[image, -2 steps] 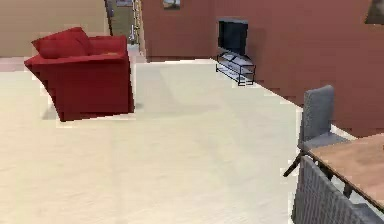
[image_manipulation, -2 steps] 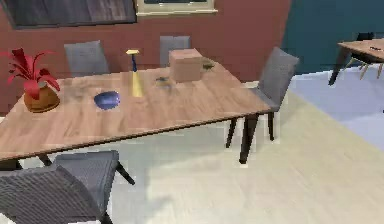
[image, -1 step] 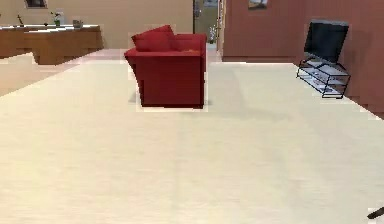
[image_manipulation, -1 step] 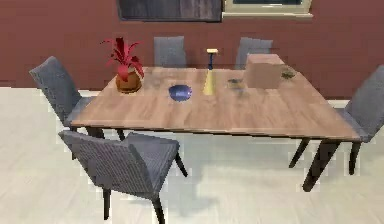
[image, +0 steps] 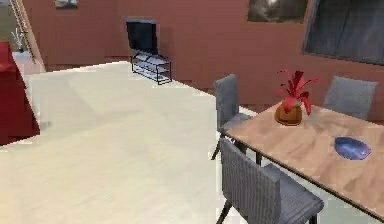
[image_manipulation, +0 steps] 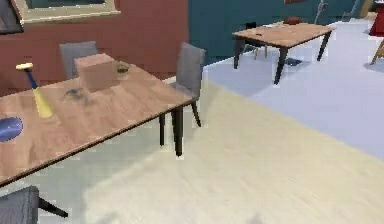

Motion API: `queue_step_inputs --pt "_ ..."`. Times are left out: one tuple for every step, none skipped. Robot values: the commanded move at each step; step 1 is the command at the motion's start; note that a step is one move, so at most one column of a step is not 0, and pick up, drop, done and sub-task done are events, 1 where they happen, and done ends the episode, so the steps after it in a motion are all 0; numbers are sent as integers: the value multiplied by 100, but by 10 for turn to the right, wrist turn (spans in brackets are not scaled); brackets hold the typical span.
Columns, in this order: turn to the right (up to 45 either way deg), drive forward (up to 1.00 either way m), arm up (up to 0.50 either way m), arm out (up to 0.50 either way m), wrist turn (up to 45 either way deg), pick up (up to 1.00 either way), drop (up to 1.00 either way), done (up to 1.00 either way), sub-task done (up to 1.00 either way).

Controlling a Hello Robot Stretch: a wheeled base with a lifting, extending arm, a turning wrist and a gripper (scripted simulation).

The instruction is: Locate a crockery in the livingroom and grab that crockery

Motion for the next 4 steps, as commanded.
queue_step_inputs --pt "450 0 0 0 0 0 0 0 0" --pt "180 0 0 0 0 0 0 0 0" --pt "0 85 0 0 0 0 0 0 0" --pt "-450 0 0 0 0 0 0 0 0"
